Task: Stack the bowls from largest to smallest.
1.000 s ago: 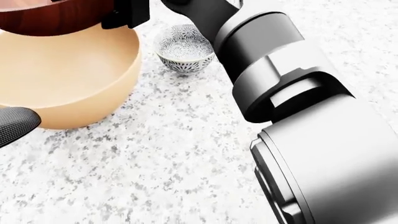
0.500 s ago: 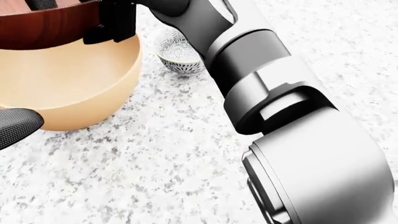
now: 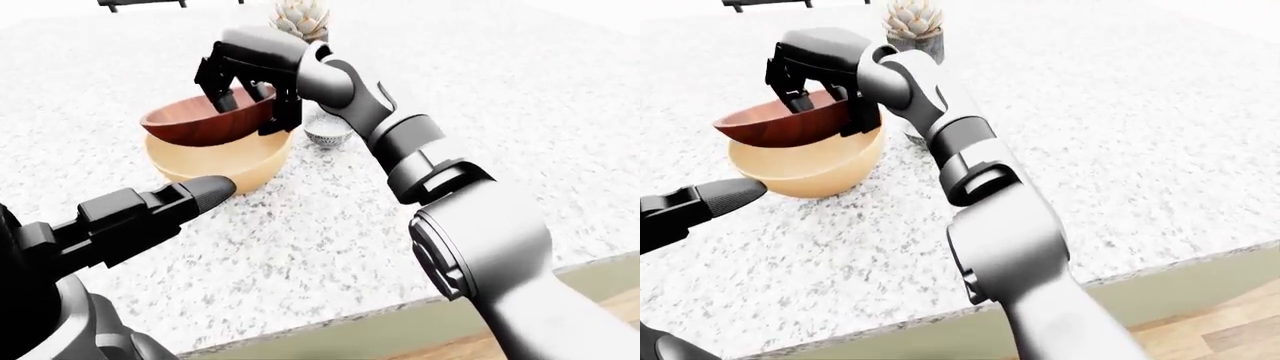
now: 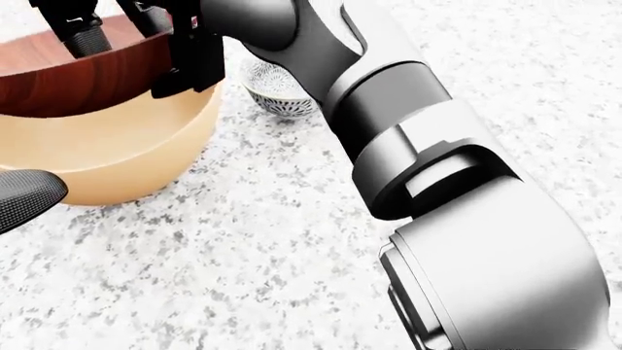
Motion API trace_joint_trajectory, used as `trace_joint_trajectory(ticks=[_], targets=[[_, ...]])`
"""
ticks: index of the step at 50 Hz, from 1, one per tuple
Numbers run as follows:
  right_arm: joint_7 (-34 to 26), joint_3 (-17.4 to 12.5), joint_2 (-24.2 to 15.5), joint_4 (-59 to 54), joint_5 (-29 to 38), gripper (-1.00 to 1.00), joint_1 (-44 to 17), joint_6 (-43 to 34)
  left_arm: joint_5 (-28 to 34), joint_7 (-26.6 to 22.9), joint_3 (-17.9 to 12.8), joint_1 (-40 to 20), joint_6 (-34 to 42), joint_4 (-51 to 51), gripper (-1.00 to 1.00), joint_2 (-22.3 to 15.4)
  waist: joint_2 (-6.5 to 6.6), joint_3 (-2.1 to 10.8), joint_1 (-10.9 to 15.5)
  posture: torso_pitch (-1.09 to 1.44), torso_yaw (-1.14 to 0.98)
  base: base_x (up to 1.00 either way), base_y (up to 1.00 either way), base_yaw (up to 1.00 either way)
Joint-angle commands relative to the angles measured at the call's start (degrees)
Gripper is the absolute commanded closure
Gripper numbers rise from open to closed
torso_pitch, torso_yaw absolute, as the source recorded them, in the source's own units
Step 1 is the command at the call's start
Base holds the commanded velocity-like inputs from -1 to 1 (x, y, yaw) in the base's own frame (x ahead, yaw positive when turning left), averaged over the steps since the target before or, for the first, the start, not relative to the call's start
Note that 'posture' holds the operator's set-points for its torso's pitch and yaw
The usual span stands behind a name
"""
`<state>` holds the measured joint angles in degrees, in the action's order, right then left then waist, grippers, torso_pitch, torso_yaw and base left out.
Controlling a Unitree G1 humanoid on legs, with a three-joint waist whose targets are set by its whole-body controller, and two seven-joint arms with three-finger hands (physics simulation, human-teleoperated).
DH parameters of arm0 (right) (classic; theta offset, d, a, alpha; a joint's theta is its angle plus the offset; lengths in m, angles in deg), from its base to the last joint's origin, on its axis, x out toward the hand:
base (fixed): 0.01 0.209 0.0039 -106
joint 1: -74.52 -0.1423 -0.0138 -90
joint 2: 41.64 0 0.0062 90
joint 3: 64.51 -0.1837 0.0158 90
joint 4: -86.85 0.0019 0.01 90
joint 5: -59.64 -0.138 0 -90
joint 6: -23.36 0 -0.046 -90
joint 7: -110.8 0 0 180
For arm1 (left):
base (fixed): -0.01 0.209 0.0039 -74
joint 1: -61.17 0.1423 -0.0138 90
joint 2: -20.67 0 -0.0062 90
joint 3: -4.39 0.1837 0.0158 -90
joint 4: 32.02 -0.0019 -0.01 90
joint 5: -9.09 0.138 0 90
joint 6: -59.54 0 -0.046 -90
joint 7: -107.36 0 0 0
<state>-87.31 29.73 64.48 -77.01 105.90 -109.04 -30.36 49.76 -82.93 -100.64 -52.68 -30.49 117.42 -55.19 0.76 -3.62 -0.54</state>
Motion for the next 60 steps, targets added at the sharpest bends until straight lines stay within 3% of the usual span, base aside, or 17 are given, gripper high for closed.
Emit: trace_joint_trajectory(ticks=[1,32,60], targets=[[2.4,-1.3,-0.7,2.8,-1.0,1.00,-2.5,0.4,0.0,0.3,0.0,-1.0,-0.3,0.6,-1.00,-0.2,0.41,1.62,0.0,0.00,0.00,0.00,0.00,0.00],[5.0,-1.4,0.3,1.8,0.3,1.00,-1.3,0.7,-0.7,-0.2,-0.7,-1.7,0.1,0.6,-1.00,-0.3,0.39,1.68,0.0,0.00,0.00,0.00,0.00,0.00],[17.7,0.5,0.4,1.3,9.8,1.00,0.0,3.4,-1.5,-0.6,-1.2,-2.3,0.4,0.6,-1.00,-0.4,0.29,1.71,0.2,0.00,0.00,0.00,0.00,0.00]])
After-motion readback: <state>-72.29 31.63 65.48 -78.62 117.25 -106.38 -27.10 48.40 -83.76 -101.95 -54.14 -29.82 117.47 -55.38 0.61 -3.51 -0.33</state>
